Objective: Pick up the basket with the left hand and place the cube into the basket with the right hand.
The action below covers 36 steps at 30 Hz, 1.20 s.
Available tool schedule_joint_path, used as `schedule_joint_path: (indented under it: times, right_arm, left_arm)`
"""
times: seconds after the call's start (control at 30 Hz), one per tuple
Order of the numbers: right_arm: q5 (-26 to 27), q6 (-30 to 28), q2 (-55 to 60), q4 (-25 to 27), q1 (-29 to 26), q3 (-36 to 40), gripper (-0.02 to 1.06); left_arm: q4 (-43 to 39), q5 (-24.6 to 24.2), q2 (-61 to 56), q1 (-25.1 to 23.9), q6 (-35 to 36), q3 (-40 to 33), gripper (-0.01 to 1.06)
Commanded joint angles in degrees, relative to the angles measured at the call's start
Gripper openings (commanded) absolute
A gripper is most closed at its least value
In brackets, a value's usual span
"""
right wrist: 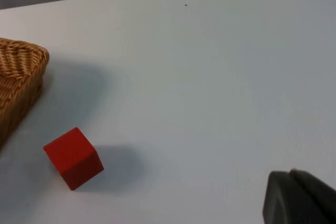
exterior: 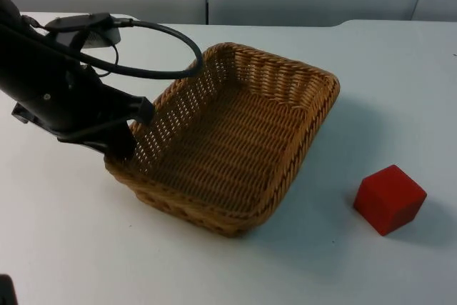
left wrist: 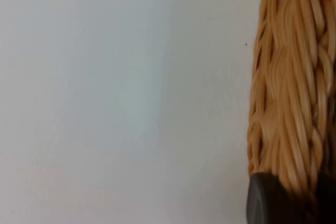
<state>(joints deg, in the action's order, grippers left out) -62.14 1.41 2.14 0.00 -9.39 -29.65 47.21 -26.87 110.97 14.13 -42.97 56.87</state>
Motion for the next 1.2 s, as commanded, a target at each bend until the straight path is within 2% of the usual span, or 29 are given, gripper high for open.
schedule_joint_path:
  times: [0.0,0.2,0.3,0.47,0.73,1.0,1.17]
  right_arm:
    - [0.48,0.09,-0.26,0.00,-0.13,0.28,0.00]
    - [0.48,0.09,-0.26,0.00,-0.13,0.28,0.00]
    - [0.48,0.09,-0.26,0.00,-0.13,0.28,0.00]
    - [0.48,0.09,-0.26,0.00,-0.13,0.28,0.00]
    - [0.48,0.09,-0.26,0.00,-0.13,0.28,0.00]
    - [0.48,0.09,-0.26,0.00,-0.13,0.28,0.00]
    - [0.48,0.09,-0.26,0.00,-0.13,0.28,0.00]
  left_arm:
    - [0.42,-0.68,0.12,0.00,-0.14,0.37,0.00]
    - [3.55,-3.28,0.00,-2.21,-0.77,0.37,0.00]
    - [7.31,-6.14,-1.81,-5.13,-3.62,0.51,0.00]
    - [11.96,-7.75,-5.54,-7.74,-6.34,0.51,0.00]
    - [13.60,-10.32,-8.27,-10.61,-6.34,0.51,0.00]
    - [15.13,-12.85,-8.70,-10.61,-6.34,0.51,0.00]
    - [15.45,-14.32,-9.63,-12.44,-6.34,0.51,0.00]
